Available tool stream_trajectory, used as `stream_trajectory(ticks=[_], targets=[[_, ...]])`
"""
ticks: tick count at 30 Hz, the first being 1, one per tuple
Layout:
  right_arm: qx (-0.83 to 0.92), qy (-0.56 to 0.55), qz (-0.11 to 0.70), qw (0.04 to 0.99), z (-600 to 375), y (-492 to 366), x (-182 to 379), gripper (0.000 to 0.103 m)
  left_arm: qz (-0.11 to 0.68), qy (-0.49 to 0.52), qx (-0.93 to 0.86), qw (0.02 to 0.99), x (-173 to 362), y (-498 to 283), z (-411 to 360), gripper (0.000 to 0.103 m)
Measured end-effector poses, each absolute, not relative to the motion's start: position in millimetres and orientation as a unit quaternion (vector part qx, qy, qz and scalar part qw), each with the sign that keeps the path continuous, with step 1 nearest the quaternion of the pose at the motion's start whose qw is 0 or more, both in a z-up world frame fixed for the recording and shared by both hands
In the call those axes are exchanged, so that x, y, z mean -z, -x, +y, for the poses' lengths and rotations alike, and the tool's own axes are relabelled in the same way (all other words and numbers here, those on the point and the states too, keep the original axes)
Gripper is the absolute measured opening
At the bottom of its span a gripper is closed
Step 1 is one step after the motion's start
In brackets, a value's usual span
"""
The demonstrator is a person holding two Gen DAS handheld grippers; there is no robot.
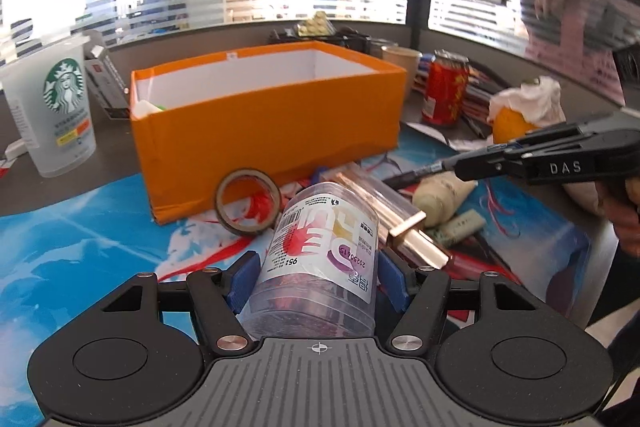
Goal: Organize rigid objects
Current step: 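Grasp the clear pink-label jar with the left gripper while the right grasps the black marker, then carry the jar and the marker over the orange box with both tools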
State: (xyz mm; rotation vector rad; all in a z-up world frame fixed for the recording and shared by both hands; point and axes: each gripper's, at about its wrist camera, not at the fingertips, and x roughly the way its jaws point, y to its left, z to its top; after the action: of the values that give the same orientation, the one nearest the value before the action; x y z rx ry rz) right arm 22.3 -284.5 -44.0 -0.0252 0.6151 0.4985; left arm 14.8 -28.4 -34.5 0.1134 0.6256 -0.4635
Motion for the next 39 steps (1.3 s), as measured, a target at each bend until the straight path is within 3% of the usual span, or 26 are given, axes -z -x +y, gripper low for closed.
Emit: stream_trajectory(ticks=[39], targets=[[-0.284,-0.016,0.164,0.945,-262,-71,-71,0.01,0.255,-0.027,0.186,0.948,-79,-93,-15,0.064]])
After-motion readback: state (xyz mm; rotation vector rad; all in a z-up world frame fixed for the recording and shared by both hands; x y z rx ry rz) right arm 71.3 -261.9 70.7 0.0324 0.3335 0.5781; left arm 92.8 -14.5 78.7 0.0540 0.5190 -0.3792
